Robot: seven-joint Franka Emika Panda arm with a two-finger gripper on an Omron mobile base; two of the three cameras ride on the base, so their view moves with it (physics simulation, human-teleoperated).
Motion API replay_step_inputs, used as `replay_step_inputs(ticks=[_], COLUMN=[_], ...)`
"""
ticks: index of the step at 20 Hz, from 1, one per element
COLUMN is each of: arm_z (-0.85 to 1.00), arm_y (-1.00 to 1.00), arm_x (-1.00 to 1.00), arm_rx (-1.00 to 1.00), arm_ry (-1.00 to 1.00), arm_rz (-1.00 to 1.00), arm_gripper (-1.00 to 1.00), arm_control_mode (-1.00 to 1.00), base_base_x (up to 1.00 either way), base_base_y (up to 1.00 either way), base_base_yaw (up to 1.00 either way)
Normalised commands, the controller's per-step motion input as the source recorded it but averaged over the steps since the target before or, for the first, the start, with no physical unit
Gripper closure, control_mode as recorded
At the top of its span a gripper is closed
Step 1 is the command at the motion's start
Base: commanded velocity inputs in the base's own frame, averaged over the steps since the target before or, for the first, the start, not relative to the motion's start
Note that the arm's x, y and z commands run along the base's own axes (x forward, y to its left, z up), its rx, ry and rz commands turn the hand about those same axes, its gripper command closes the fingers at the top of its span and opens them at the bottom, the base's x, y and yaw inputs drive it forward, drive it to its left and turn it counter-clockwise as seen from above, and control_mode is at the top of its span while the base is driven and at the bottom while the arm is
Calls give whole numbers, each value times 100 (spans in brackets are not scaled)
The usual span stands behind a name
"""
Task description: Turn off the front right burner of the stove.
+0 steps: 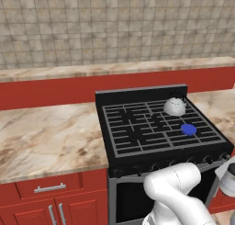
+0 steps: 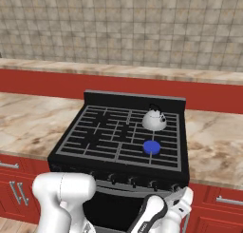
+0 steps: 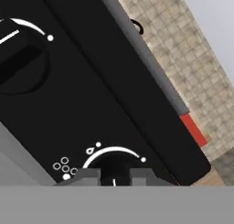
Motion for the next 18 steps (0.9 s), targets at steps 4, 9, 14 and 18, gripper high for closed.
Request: replay_step_inputs(ticks=[4, 9, 14, 18], arm_z=[0, 2, 1, 0], arm_y=[0, 0, 0, 0], arm_x=[2, 14, 4, 0], arm_rx=[35, 38, 44, 47], arm_ry=[0, 0, 0, 0], arm_rz=[0, 0, 0, 0], arm_gripper=[100, 100, 100, 100], arm_control_mode=[-100, -100, -100, -100], base_base_x=[0, 0, 0, 0], base_base_y=[0, 0, 0, 0], base_base_yaw=[0, 0, 0, 0])
